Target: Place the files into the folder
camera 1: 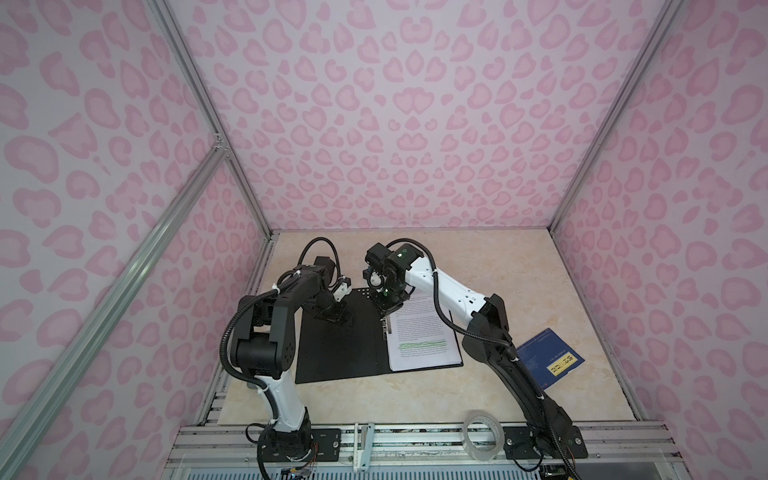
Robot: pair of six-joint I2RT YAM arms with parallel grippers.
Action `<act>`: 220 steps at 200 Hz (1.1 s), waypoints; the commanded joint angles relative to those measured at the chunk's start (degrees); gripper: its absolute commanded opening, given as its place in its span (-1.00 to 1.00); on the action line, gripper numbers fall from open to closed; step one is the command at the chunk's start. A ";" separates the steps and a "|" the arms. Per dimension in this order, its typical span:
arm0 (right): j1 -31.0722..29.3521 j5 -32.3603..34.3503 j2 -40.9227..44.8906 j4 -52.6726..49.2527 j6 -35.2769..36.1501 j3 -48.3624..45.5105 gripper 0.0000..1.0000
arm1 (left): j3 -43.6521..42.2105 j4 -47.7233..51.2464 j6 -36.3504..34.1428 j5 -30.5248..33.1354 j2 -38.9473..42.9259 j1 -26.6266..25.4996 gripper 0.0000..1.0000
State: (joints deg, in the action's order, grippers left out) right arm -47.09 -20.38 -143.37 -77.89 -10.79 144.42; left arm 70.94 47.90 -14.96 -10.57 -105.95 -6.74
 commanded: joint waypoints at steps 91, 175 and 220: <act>-0.19 -0.57 -2.94 -2.04 0.85 0.16 -0.64 | 0.87 0.09 -0.77 0.53 -1.71 0.06 0.94; -0.74 -0.65 -4.11 -4.32 2.30 -0.01 -0.64 | 1.11 -0.05 -0.51 1.85 -3.20 0.07 0.94; -1.04 -0.18 -4.75 -5.17 2.69 0.01 -0.64 | 1.06 -0.02 -0.33 2.29 -3.43 0.06 0.94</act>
State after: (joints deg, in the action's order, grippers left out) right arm -47.97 -20.99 -147.11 -80.27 -9.17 144.42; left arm 72.10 48.23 -15.11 -9.15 -108.57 -6.76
